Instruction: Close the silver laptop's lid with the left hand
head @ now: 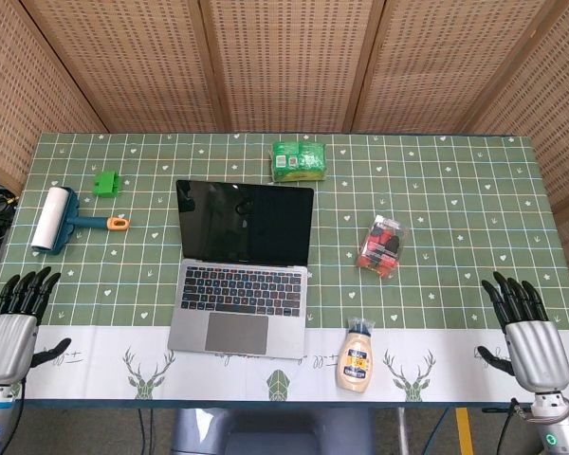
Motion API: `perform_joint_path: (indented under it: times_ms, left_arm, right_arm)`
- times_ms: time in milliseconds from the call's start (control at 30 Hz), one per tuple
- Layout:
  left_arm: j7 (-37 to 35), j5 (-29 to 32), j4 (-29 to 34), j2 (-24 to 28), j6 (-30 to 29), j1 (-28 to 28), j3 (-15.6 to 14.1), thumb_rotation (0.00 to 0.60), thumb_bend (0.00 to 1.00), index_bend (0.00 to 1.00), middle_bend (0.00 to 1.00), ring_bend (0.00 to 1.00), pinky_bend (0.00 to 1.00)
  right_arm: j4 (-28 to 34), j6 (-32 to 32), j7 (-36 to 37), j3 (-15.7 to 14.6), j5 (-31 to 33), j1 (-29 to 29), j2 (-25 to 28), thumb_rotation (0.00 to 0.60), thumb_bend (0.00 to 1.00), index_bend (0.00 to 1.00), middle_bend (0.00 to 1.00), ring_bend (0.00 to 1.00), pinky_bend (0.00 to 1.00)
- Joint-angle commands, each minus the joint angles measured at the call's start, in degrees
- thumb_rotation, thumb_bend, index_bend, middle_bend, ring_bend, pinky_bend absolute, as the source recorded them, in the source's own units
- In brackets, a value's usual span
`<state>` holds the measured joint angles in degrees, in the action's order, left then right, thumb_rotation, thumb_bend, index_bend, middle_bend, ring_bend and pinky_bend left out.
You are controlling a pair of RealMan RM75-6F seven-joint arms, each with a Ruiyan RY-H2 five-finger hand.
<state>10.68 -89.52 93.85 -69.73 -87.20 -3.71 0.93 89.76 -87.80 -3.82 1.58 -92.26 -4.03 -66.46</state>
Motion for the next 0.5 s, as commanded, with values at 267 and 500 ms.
perform_joint_path:
  times_ms: [267, 500]
  left_arm:
    - [2.37, 2.12, 1.15, -0.59, 3.68, -2.45, 1.38, 0.600, 0.07, 0.00, 0.00, 0.00, 0.00]
    - [1.68, 4.25, 5.94, 2.69, 9.41, -7.19, 4.58, 0.600, 0.27, 0.00, 0.00, 0.00, 0.00]
  right_arm:
    - [-0.44, 1.04, 0.29, 0.31, 0.86, -0.43, -0.01, 0.600, 0.02, 0.00, 0.00, 0.00, 0.00]
    - [-0.55, 1.35, 0.37, 0.51, 1.38, -0.56, -0.10, 0.600, 0.02, 0.00, 0.00, 0.00, 0.00]
